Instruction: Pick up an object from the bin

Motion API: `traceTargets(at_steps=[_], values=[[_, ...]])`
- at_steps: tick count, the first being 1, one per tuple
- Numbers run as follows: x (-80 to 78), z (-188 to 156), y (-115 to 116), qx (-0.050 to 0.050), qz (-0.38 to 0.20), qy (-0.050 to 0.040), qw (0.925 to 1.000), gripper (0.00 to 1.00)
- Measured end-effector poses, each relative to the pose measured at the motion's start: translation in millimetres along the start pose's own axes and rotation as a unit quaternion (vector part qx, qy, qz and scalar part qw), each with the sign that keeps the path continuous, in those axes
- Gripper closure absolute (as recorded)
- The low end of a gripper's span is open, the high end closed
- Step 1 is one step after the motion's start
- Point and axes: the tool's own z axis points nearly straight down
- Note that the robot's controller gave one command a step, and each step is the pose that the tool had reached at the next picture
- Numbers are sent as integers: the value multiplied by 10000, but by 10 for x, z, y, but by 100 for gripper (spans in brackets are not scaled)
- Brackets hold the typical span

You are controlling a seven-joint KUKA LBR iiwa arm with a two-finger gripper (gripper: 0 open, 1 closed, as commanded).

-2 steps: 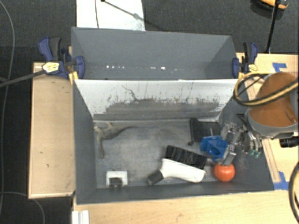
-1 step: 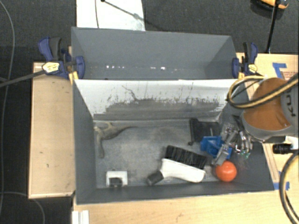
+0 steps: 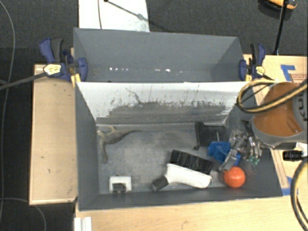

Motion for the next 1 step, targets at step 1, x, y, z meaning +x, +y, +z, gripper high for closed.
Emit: traceTargets(at_steps=[1], values=[[0, 0, 0, 0, -1, 0, 10000, 100]])
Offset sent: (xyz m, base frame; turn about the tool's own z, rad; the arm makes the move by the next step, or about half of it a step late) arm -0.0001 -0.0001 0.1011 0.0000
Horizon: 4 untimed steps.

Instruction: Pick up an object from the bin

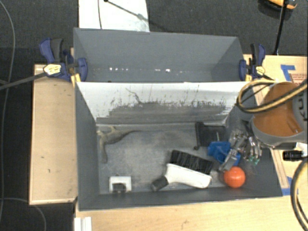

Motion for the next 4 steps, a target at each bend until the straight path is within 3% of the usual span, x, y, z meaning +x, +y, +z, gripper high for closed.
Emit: traceTargets(at_steps=[4], values=[[32, -553, -24, 28, -10, 62, 10000, 100]])
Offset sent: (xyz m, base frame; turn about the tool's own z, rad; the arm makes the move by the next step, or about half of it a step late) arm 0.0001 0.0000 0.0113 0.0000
